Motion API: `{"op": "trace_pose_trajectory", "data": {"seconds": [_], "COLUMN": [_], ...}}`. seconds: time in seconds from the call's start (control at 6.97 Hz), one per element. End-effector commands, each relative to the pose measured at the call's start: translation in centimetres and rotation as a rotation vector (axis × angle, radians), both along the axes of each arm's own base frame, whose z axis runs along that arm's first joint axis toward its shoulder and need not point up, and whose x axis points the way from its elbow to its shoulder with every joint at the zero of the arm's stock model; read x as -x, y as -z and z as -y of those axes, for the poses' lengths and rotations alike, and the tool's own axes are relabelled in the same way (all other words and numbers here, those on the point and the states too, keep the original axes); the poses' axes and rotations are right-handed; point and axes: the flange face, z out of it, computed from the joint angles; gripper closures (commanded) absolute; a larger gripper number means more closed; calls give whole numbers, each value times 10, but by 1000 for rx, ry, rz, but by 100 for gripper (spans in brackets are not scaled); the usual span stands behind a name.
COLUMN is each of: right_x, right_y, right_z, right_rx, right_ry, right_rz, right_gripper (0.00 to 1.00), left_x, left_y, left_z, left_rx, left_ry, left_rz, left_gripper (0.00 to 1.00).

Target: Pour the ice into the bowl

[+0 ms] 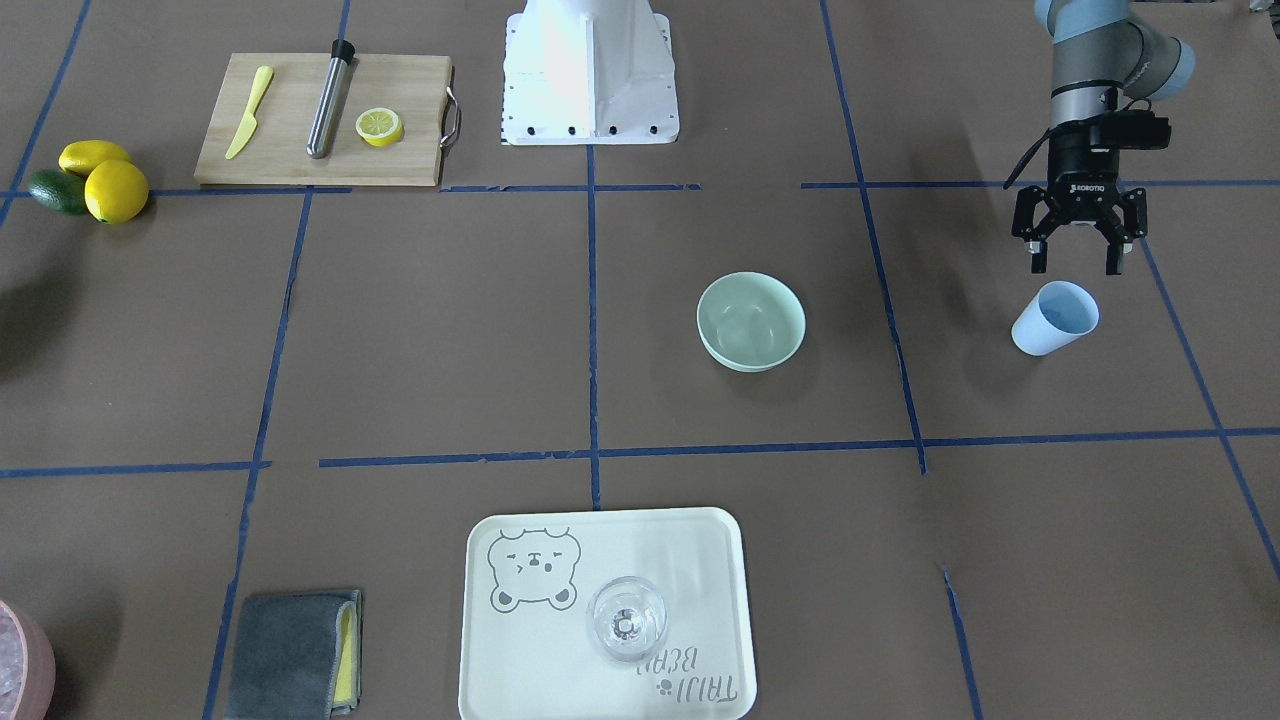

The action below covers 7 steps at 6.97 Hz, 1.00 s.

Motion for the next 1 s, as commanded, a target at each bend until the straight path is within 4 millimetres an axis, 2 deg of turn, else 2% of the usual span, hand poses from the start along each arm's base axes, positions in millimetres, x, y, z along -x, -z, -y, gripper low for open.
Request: {"op": "trace_pose_trajectory", "data": {"seconds": [0.0,0.29,0.43,0.86], "right_x": [0,0,0,0], "right_y": [0,0,1,2], "right_z": [0,1,1,2], "right_rx": [1,0,-2,-4], "right_ry": [0,-1,-1,-1], "right_rz": [-1,-1,-3,-3], "right_gripper": [0,0,0,0], "left_x": [-18,-32,-48,-42], "left_y": [-10,-16,-17,-43], "left_z": [1,6,10,13], "left_rx": [-8,-16,-19,2], "left_ry": [10,26,27,43], "left_rz": [17,19,8,33], "left_gripper": [0,0,0,0]}}
